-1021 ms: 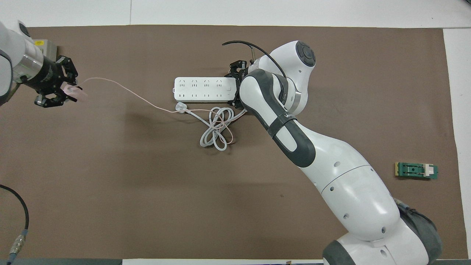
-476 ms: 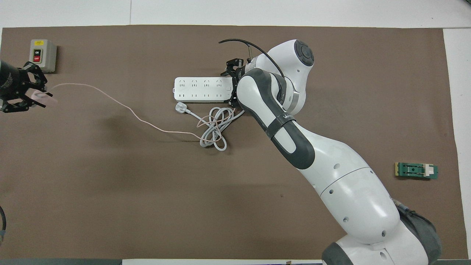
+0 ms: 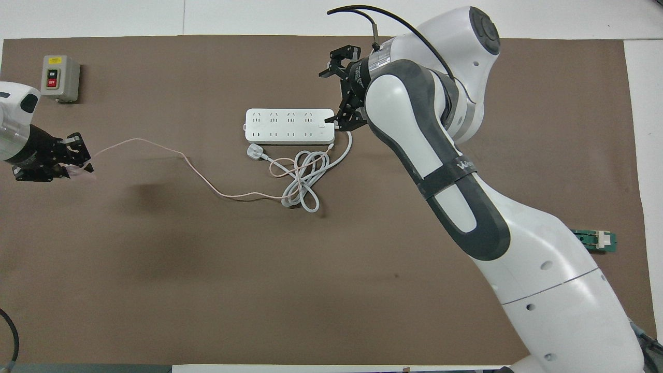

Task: Unplug charger and place it aside

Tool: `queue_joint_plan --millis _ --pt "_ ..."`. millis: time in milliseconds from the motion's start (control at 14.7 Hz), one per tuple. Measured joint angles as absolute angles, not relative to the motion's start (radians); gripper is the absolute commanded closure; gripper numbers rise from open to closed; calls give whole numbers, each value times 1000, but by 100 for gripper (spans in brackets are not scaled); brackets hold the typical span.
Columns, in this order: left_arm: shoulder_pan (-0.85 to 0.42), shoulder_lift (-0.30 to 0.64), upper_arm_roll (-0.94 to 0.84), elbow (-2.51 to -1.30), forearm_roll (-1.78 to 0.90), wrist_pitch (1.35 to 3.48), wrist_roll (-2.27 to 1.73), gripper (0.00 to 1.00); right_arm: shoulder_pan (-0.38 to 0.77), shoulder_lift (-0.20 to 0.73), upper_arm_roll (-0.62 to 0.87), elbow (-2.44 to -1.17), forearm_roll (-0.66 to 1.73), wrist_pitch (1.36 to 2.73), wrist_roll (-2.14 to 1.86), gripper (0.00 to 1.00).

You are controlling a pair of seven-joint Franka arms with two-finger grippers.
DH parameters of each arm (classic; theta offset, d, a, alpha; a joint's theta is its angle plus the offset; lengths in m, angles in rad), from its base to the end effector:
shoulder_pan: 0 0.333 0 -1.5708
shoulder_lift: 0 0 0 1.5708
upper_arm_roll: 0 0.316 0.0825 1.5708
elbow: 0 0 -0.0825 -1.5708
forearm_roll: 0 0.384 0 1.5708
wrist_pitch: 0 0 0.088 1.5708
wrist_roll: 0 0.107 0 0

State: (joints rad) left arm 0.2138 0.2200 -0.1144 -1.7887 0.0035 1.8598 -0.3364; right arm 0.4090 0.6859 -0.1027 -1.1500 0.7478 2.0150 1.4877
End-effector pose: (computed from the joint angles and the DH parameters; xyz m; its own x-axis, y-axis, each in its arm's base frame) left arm 0.5999 0.0639 0.4172 0.8961 0.4192 -0.1458 0.4198 -0.9072 -0.0280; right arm 0.7095 0.2915 0.4290 0.1658 -0.7839 -0.5983 -0.9850 -0.1023 -0.1389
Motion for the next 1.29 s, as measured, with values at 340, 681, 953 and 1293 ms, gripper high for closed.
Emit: queue_joint_plan --millis 340,681,953,1293 --pt "181 199 -119 -1850 2 1937 -303 0 378 571 -119 -1151 583 1854 1474 0" --pt "170 185 -118 -1832 2 1925 -300 0 300 466 -123 -1154 482 1674 1257 0" --pt "163 180 -118 -1759 2 1841 -244 0 245 428 -125 -1156 404 1592 1032 0" --pt "161 160 -120 -1672 2 1675 -132 0 192 393 -126 -1158 287 1527 727 0"
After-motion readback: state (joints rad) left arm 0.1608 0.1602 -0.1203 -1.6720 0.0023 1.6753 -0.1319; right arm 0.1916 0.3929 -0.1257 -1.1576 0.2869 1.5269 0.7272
